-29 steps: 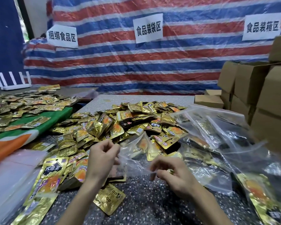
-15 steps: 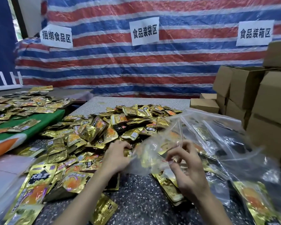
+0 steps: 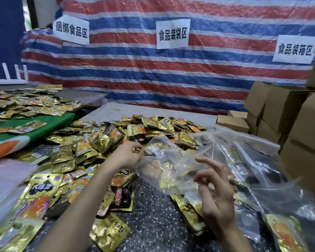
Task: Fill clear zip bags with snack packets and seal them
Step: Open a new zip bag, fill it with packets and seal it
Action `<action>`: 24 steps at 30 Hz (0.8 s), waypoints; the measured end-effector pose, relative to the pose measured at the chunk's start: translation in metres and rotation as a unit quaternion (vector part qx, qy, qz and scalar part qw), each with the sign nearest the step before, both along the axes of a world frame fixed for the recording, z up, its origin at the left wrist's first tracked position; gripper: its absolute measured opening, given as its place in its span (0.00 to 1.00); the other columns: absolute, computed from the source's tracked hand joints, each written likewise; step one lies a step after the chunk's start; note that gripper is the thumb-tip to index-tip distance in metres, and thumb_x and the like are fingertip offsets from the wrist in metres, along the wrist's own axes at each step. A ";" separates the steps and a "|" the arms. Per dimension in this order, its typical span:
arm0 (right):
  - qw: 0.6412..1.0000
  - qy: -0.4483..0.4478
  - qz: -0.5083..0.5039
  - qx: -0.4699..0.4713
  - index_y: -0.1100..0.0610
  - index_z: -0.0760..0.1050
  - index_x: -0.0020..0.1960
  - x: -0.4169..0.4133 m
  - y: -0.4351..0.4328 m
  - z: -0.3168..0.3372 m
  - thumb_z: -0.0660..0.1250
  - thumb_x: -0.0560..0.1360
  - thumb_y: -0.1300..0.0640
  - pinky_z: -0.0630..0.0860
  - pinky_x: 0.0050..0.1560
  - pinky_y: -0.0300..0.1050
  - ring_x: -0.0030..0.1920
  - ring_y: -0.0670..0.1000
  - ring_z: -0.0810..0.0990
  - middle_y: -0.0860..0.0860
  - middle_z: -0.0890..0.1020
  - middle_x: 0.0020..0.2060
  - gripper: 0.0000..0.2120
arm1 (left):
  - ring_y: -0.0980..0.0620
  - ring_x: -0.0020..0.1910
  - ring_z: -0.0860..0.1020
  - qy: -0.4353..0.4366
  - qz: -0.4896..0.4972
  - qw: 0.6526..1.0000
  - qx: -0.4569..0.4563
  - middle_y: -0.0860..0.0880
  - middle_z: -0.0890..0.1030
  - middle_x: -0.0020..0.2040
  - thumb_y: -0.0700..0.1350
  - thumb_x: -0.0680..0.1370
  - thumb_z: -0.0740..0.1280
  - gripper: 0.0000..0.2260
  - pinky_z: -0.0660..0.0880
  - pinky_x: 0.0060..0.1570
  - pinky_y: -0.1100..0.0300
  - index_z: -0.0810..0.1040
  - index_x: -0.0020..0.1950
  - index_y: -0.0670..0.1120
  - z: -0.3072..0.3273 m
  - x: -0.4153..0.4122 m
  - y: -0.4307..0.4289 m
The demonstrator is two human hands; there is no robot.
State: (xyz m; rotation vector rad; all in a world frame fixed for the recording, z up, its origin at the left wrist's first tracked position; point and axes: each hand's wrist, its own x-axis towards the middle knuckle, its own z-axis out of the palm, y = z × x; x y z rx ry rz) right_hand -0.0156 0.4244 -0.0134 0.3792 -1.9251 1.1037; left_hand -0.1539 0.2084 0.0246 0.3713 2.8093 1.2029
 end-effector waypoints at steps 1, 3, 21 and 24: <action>1.000 0.002 0.004 0.007 0.54 0.75 0.39 0.000 0.000 -0.001 0.61 0.66 0.70 0.76 0.54 0.48 0.61 0.50 0.75 0.41 0.77 0.58 0.12 | 0.51 0.42 0.81 0.006 0.023 0.999 0.035 0.49 0.81 0.50 0.43 0.81 0.65 0.08 0.78 0.36 0.59 0.80 0.58 0.45 0.011 0.002 -0.006; 1.000 -0.001 0.007 0.015 0.54 0.74 0.40 0.000 -0.002 -0.003 0.61 0.66 0.71 0.77 0.49 0.48 0.58 0.50 0.76 0.41 0.77 0.54 0.13 | 0.51 0.39 0.82 0.007 0.055 0.990 0.133 0.45 0.83 0.47 0.42 0.81 0.65 0.07 0.79 0.35 0.60 0.82 0.52 0.42 0.032 0.010 -0.018; 0.982 -0.014 -0.161 -0.096 0.49 0.75 0.51 -0.001 0.008 0.002 0.59 0.72 0.60 0.76 0.47 0.40 0.50 0.43 0.78 0.46 0.79 0.47 0.12 | 0.59 0.37 0.78 -0.198 -0.245 0.895 -0.317 0.58 0.84 0.39 0.60 0.63 0.80 0.22 0.73 0.35 0.65 0.85 0.47 0.46 0.037 0.045 -0.005; 0.980 -0.023 -0.178 -0.091 0.50 0.76 0.47 -0.001 0.012 0.001 0.59 0.71 0.61 0.75 0.45 0.45 0.47 0.49 0.78 0.45 0.78 0.45 0.10 | 0.53 0.35 0.78 -0.208 -0.243 0.853 -0.412 0.54 0.84 0.40 0.57 0.65 0.81 0.19 0.76 0.38 0.62 0.85 0.46 0.44 0.011 0.056 0.032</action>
